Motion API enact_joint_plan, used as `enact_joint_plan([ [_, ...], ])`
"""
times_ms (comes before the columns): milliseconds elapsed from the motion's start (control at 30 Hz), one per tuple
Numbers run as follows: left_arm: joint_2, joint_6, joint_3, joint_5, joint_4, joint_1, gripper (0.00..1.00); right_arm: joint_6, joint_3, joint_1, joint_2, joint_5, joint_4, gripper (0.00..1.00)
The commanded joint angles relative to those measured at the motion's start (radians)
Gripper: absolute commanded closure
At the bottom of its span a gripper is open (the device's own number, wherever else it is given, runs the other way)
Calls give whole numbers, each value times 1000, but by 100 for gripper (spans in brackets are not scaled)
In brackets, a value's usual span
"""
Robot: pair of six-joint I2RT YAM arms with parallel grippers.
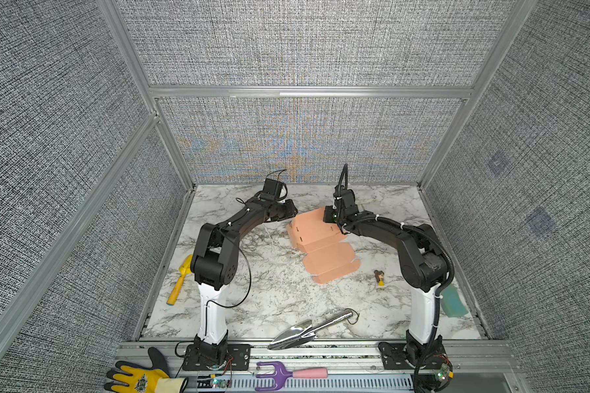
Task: Assemble paper box
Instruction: Fold the bottom flaps of the flat cardboard box at the center of the table.
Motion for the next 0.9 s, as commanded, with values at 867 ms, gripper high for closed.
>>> enact_joint_plan([
  [867,-116,38,-421,158,311,5,68,46,3,-6,-12,18,-44,100],
])
